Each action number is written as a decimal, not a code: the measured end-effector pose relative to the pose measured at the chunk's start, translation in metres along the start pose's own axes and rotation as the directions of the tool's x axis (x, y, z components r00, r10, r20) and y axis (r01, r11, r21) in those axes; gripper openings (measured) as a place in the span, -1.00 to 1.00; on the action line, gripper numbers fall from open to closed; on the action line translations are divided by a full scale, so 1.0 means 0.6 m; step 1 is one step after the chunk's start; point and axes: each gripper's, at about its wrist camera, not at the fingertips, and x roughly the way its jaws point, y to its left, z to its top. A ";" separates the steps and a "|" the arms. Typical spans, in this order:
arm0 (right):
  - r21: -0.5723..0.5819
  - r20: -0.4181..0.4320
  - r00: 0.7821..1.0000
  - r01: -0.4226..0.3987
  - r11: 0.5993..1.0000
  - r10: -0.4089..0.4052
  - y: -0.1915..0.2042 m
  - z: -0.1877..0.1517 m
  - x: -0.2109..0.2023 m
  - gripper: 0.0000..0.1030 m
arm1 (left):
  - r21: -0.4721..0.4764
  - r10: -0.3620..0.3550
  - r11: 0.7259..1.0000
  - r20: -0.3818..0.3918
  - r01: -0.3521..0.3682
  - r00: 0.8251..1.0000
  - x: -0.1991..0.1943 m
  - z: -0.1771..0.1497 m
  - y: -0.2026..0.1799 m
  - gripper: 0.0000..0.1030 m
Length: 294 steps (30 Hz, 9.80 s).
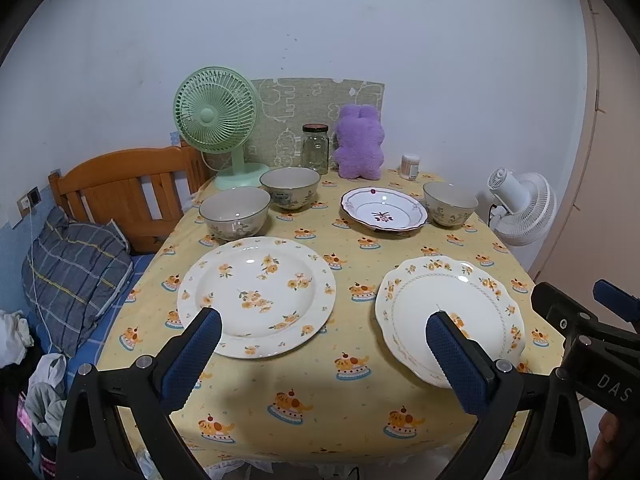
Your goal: Organize plates and bowls
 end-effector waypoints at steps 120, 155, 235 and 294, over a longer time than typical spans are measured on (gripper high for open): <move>-0.075 -0.516 0.847 -0.194 0.978 0.129 -0.083 0.064 0.451 0.06 | -0.107 0.118 0.974 -0.514 -0.200 0.849 0.380 0.025 -0.145 0.34; -0.040 -0.398 0.916 -0.073 0.996 0.051 0.053 0.075 0.307 0.56 | -0.012 0.022 0.999 -0.412 -0.030 0.911 0.276 0.038 -0.013 0.72; 0.010 -0.587 0.809 0.026 1.000 -0.015 0.322 0.009 0.373 0.33 | -0.001 -0.061 0.997 -0.549 0.073 0.834 0.323 0.007 0.235 0.44; 0.016 -0.545 0.836 0.080 0.997 -0.059 -0.085 0.079 0.335 0.30 | -0.025 -0.113 0.993 -0.523 0.117 0.845 0.331 0.046 -0.165 0.47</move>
